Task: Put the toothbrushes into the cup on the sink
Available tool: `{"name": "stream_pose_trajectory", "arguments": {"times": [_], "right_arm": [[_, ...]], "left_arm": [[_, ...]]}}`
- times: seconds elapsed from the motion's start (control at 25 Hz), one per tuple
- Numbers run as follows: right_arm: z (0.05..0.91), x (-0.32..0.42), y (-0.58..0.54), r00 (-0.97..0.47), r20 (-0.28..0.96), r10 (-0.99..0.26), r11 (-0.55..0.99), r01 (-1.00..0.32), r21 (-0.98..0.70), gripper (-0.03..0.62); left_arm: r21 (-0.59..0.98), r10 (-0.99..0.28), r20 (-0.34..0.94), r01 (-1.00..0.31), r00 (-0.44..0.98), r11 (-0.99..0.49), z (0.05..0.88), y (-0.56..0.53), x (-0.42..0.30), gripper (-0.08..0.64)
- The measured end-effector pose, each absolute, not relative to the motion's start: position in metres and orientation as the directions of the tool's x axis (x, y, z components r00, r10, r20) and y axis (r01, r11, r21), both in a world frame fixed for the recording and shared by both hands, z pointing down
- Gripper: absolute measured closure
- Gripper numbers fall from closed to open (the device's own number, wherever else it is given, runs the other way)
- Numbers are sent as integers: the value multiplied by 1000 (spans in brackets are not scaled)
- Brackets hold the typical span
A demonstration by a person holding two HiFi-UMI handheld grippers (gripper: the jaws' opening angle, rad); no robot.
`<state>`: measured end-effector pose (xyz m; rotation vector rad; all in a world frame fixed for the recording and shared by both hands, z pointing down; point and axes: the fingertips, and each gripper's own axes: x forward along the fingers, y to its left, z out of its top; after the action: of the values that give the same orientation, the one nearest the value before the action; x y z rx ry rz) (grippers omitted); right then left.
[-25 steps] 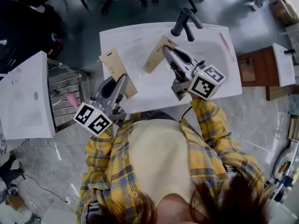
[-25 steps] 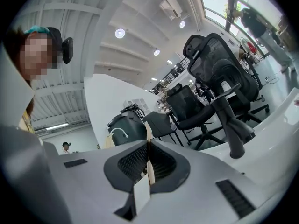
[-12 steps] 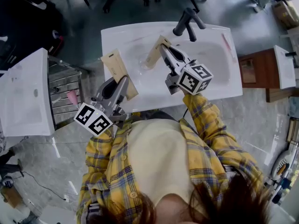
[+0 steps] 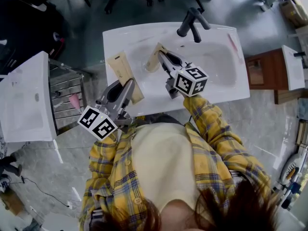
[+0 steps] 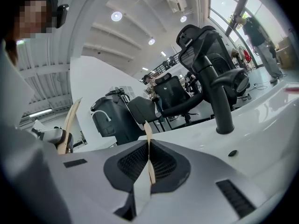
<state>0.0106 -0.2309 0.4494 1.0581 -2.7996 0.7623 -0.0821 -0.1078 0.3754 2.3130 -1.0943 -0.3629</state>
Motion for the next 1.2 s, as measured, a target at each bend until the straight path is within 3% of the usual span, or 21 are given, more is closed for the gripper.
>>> {"name": "stream_pose_trajectory", "arguments": {"times": [0.92,1.04,1.2], "right_arm": [[468,26,-225,-731,337,-593,587,-679,-440,569],[471,29,-224,-731,351,-586,574,-680,-457,495],[471,34,-220,-722,359,-591,562,-688,-459,494]], "left_arm": [[598,-736,-8,-586,677,-547,378,-110,-75,529],[601,-727,-10,-577,686,-553,378,-111,-73,529],[602,-714,-10,-566,700,-563,378,-112,-71,529]]}}
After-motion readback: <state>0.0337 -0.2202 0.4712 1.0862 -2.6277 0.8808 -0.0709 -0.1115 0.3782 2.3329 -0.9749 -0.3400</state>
